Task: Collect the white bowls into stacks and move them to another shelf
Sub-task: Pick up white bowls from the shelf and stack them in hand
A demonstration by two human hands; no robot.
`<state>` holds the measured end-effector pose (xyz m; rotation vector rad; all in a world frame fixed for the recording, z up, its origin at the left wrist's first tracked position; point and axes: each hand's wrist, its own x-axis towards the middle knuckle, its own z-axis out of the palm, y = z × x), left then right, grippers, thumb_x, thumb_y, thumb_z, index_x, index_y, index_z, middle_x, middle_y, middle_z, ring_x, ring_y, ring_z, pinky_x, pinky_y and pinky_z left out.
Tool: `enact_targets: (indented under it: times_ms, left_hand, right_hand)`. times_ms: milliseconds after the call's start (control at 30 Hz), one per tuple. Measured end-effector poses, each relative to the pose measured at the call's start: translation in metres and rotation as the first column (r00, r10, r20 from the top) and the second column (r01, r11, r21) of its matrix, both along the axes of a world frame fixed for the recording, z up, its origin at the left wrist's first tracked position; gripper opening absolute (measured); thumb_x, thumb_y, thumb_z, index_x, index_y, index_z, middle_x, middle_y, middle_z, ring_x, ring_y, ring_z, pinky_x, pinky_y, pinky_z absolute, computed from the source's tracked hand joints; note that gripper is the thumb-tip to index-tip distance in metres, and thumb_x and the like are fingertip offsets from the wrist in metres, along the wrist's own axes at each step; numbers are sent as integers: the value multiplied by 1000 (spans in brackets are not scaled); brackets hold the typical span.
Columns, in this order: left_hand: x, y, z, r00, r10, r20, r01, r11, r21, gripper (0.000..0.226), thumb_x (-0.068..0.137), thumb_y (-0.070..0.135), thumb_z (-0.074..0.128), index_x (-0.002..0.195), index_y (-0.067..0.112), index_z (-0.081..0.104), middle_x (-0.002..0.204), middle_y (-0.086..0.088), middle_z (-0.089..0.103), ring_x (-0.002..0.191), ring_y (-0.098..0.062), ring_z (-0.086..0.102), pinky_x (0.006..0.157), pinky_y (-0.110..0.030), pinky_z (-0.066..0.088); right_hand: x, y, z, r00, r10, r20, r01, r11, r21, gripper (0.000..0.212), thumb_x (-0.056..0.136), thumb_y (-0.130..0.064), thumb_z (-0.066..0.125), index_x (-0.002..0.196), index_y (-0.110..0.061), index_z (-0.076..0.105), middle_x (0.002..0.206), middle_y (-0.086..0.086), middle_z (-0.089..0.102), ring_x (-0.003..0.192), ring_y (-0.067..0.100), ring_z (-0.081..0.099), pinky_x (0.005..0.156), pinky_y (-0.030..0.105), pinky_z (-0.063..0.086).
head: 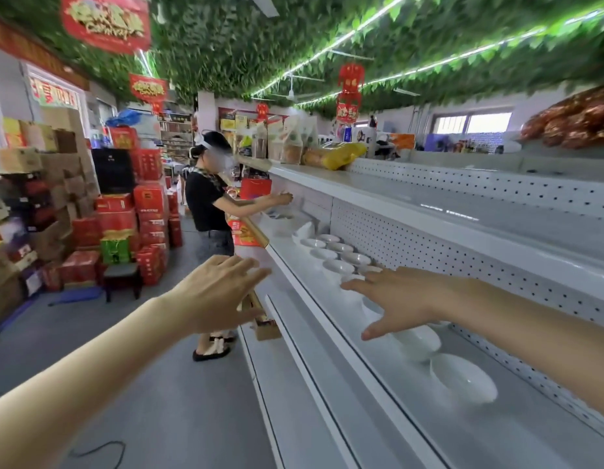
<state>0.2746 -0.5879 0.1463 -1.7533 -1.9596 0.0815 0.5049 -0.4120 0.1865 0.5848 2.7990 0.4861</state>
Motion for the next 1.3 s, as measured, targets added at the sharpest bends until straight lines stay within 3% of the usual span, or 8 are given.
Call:
enact_targets:
  times_ms: [300, 467, 600, 767, 1000, 1100, 1167, 1300]
  left_hand:
    - [-143, 107, -22, 999, 0, -45, -2, 998, -61, 84, 79, 72, 18, 145, 26, 39, 139, 0, 54, 123, -20, 56, 103, -38, 45]
    - [-225, 210, -35, 994, -51, -94, 42, 995, -94, 76, 87, 69, 38, 150, 28, 27, 148, 1, 43, 134, -19, 43, 111, -36, 33]
    - [-282, 293, -33, 986, -90, -138, 67, 985, -160, 78, 88, 72, 28, 153, 30, 14, 156, 1, 29, 141, -18, 32, 116, -36, 23]
    - [-351, 369, -34, 979, -192, -76, 179, 973, -148, 91, 82, 79, 0, 146, 25, 36, 142, -3, 51, 123, -22, 55, 103, -41, 43]
    - [-429, 503, -50, 936, -350, -45, 341, 930, -139, 95, 81, 79, -1, 143, 21, 42, 137, -7, 55, 118, -27, 59, 98, -42, 46]
    - [-447, 566, -75, 874, -480, -79, 457, 866, -204, 93, 82, 77, -4, 146, 22, 37, 142, -8, 50, 122, -27, 56, 101, -41, 44]
    - [-456, 604, -89, 820, -567, -82, 539, 812, -222, 86, 86, 75, 6, 146, 22, 36, 142, -7, 50, 122, -27, 56, 101, -41, 45]
    - [-467, 669, -104, 736, -676, -2, 657, 716, -238, 71, 89, 61, 47, 148, 24, 33, 149, -3, 42, 130, -24, 48, 107, -37, 36]
  right_hand:
    - [-121, 127, -32, 988, -146, 56, 151, 983, -106, 95, 79, -69, 56, 151, -37, 4, 159, -1, 19, 143, 23, 27, 110, 40, 33]
    - [-186, 215, -46, 982, -184, 42, 187, 975, -122, 89, 77, -67, 58, 148, -37, 14, 150, -2, 35, 131, 24, 42, 95, 33, 41]
    - [-240, 286, -48, 979, -204, 24, 205, 973, -107, 89, 79, -63, 61, 149, -33, 16, 149, 2, 37, 129, 25, 44, 90, 30, 38]
    - [-296, 352, -58, 956, -293, 33, 294, 941, -169, 91, 82, -55, 65, 152, -27, 13, 144, 9, 41, 126, 26, 44, 94, 28, 39]
    - [-338, 426, -89, 921, -389, 31, 384, 889, -249, 92, 78, -62, 63, 151, -33, 14, 132, 3, 55, 113, 24, 55, 92, 38, 48]
    - [-349, 441, -101, 859, -505, 82, 506, 816, -281, 87, 87, -52, 60, 152, -24, 10, 140, -6, 44, 113, 13, 48, 79, 13, 42]
    - [-356, 454, -107, 793, -596, 127, 606, 751, -261, 75, 93, -47, 56, 148, -11, 20, 138, -4, 42, 106, 13, 45, 66, 16, 36]
    - [-365, 478, -124, 650, -735, 193, 758, 610, -230, 72, 94, -48, 52, 145, -6, 25, 145, 7, 41, 129, 23, 41, 93, 17, 28]
